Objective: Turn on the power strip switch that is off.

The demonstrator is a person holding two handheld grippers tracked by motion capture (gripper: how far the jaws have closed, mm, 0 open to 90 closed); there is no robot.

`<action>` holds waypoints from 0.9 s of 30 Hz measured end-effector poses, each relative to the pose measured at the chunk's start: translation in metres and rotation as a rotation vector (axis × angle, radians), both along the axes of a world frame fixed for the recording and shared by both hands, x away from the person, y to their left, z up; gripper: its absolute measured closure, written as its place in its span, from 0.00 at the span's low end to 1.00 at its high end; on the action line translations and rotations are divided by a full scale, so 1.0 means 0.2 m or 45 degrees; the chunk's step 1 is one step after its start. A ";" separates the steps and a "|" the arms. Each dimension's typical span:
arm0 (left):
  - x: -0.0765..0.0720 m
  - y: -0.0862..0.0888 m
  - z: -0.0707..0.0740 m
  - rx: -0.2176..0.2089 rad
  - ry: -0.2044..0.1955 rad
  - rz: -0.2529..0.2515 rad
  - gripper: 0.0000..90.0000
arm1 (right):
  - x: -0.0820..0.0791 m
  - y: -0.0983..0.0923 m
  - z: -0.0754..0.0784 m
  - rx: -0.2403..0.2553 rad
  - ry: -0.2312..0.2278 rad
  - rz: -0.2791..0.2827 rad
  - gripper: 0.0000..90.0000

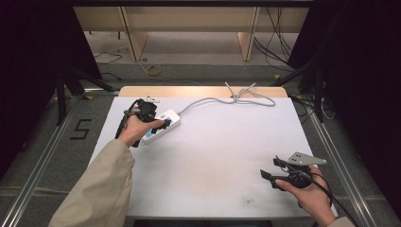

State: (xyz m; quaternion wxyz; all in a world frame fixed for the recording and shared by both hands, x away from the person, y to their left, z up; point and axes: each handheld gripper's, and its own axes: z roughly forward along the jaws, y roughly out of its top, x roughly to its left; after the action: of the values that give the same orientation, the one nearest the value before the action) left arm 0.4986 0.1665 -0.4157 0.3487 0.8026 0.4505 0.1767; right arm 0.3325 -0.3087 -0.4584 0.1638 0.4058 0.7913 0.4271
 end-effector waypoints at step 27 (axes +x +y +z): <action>-0.56 0.04 -0.17 -0.017 -0.161 -0.170 0.24 | 0.00 0.00 0.00 0.007 0.000 0.008 0.31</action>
State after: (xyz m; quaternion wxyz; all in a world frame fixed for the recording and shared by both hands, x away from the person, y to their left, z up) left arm 0.3875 0.1741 -0.4504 0.3929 0.8158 0.3741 0.2004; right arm 0.3322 -0.3084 -0.4581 0.1613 0.4037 0.7915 0.4296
